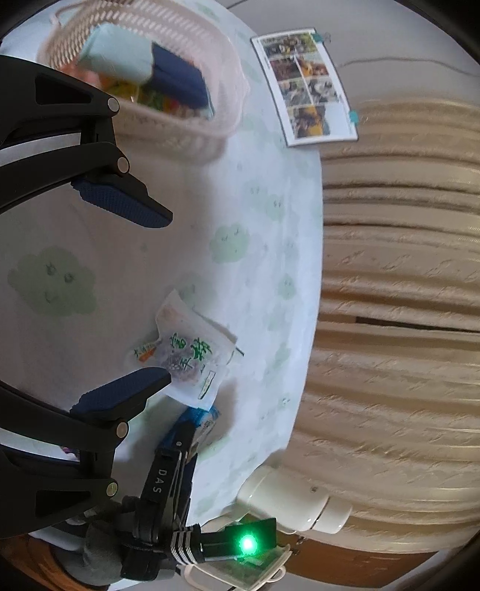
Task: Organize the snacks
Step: 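Grasp the clear green-printed snack bag with the left tool while the right tool holds the crackers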
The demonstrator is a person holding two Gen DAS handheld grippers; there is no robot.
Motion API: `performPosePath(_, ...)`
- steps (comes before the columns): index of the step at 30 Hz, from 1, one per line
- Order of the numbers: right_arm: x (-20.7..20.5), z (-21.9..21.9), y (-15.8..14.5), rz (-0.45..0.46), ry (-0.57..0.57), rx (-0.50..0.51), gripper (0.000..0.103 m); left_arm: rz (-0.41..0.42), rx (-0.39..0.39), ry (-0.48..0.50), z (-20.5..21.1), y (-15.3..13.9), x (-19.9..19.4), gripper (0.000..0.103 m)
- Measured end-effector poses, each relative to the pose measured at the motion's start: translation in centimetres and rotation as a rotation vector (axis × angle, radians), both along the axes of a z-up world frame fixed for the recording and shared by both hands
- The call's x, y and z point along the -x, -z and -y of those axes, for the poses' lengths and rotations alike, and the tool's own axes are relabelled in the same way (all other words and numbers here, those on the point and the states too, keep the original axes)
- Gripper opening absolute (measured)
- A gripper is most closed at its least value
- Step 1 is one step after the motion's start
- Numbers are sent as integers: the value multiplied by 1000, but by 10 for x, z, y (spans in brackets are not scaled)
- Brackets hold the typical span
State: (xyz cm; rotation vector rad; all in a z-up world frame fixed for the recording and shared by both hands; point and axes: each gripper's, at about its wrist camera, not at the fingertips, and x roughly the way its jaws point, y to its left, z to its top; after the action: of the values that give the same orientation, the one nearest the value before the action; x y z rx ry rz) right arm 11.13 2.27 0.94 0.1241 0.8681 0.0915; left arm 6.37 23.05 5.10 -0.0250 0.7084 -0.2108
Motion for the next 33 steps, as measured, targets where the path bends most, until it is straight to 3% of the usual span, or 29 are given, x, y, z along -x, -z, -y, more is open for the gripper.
performPosePath(9,0,7,0,0,35,-22,49,-112,-37,143,40,24,-32,78)
performPosePath(25,1,7,0,0,34,-29,50,-186,-80,165,60,44,-70,78)
performPosePath(28,1,7,0,0,35,-30,50,-179,-95,170,63,46,-72,73)
performPosePath(33,1,8,0,1,34,-30,50,-155,-105,177,67,45,-70,52)
